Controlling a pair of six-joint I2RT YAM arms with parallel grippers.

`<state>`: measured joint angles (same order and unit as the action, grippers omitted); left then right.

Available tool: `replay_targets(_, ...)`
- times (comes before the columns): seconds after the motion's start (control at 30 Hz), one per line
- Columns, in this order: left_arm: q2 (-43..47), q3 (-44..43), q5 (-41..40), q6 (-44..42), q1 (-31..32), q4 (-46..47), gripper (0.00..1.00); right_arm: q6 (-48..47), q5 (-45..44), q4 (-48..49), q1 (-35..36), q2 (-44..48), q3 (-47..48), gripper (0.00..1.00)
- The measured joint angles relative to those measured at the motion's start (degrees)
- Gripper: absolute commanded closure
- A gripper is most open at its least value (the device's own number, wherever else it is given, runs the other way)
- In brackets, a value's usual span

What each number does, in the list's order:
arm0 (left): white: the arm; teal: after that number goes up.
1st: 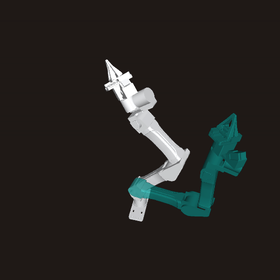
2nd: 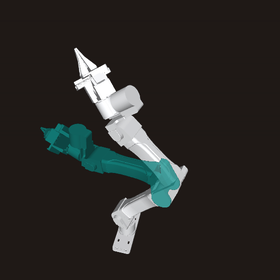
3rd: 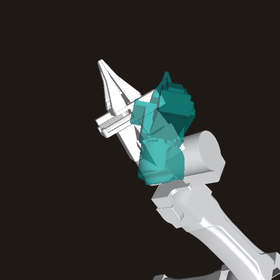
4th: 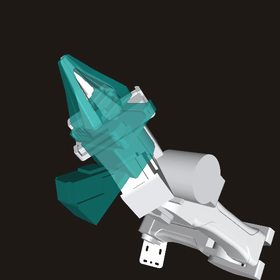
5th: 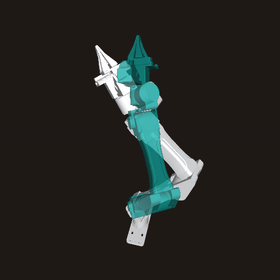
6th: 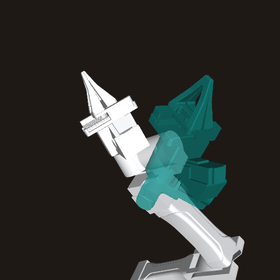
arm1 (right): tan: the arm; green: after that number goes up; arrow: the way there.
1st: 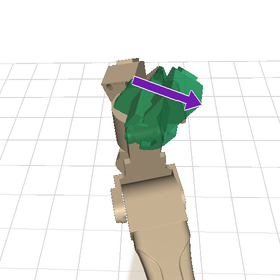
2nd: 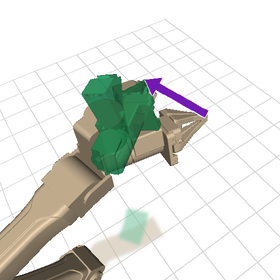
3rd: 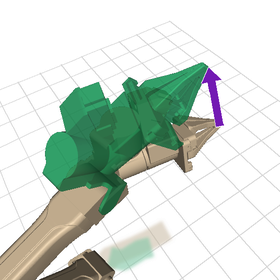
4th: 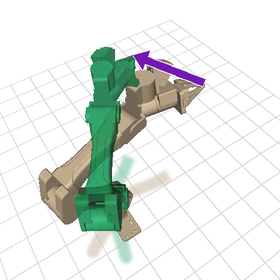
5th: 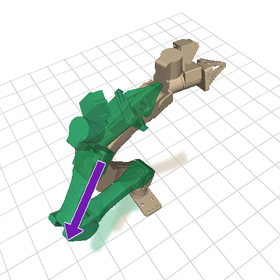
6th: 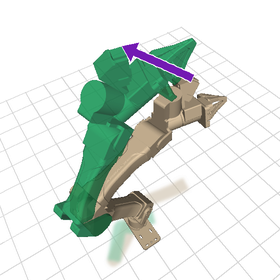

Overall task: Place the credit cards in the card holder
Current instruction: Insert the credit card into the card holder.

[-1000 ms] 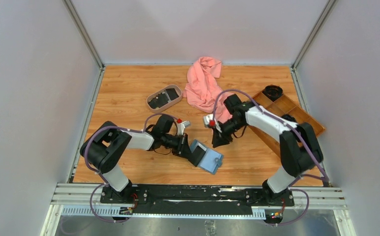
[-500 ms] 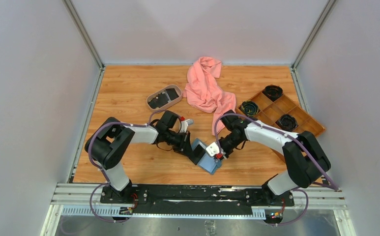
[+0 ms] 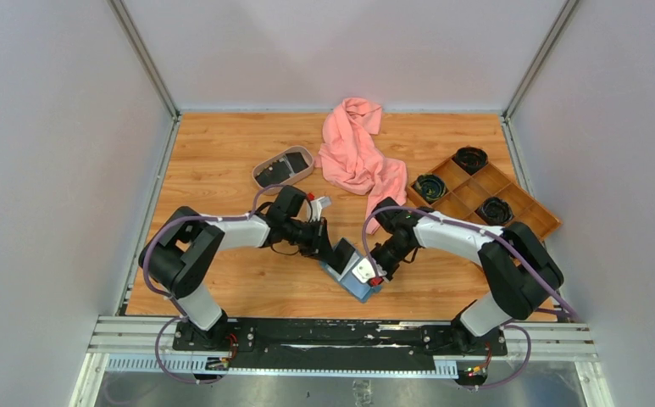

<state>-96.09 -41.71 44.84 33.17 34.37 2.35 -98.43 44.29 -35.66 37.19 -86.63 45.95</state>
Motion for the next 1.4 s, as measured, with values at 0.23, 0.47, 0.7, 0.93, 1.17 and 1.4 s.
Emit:
replay_targets(0.23, 2.1, 1.6, -1.9, 5.0, 0.8, 5.1, 1.0, -0.5, -0.8, 0.1, 2.2, -1.2, 0.1, 0.78)
replay_targets(0.47, 1.5, 1.6, -2.8, 7.4, 4.2, 8.0, 1.0, -0.5, -0.9, 0.1, 2.3, -1.2, 0.1, 0.78)
replay_targets(0.7, 0.1, 1.6, -4.1, 7.3, 4.2, 8.8, 1.0, -1.0, -1.1, 0.0, 2.4, -1.2, 0.1, 0.78)
replay_targets(0.93, -0.8, 1.6, -4.4, 6.8, 3.6, 9.2, 1.0, -3.3, -1.3, -0.9, 2.4, -1.3, 0.2, 0.79)
replay_targets(1.17, -0.9, 1.6, -4.4, 5.8, 2.4, 9.4, 1.0, -4.3, -1.4, -1.6, 2.4, -1.4, 0.5, 0.79)
replay_targets(1.4, -1.2, 1.6, -3.9, 5.1, 2.1, 9.6, 1.0, -4.5, -1.4, -1.9, 2.5, -1.6, 0.6, 0.79)
